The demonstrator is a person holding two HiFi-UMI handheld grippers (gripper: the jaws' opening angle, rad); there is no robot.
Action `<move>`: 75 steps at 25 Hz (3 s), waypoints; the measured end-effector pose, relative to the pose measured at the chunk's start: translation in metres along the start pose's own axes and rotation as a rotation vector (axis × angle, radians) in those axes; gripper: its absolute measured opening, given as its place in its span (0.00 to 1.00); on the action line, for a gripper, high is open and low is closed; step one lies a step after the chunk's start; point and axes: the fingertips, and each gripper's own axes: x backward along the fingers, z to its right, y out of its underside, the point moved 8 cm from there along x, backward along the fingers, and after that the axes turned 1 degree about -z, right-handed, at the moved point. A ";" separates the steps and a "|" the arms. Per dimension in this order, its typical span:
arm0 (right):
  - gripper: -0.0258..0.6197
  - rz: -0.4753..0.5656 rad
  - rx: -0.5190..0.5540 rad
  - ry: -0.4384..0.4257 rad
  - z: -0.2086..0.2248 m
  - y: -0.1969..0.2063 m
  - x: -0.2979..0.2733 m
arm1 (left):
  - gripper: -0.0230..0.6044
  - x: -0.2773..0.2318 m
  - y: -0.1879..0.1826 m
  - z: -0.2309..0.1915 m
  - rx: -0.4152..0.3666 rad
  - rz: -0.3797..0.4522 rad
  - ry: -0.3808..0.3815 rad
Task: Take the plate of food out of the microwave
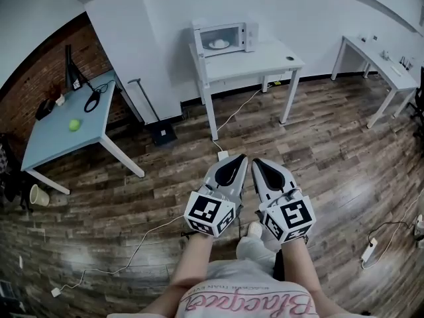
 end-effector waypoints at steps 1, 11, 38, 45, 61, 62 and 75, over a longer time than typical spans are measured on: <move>0.05 -0.003 0.001 -0.001 0.007 0.000 -0.005 | 0.04 -0.009 0.001 -0.004 0.005 -0.004 -0.005; 0.05 -0.013 0.028 -0.039 0.084 -0.010 -0.060 | 0.04 -0.090 -0.001 -0.034 -0.028 -0.008 -0.067; 0.05 -0.036 0.029 -0.159 0.179 0.003 -0.107 | 0.04 -0.187 0.013 -0.057 -0.034 -0.001 -0.143; 0.05 -0.043 0.043 -0.151 0.200 0.006 -0.128 | 0.04 -0.217 0.019 -0.071 -0.044 -0.011 -0.134; 0.05 -0.045 0.092 -0.172 0.252 -0.004 -0.234 | 0.04 -0.295 0.009 -0.153 -0.069 0.023 -0.162; 0.05 -0.046 0.093 -0.174 0.255 -0.004 -0.241 | 0.04 -0.300 0.008 -0.159 -0.068 0.025 -0.164; 0.05 -0.077 0.094 -0.186 0.298 -0.002 -0.330 | 0.04 -0.362 0.019 -0.231 -0.045 -0.006 -0.200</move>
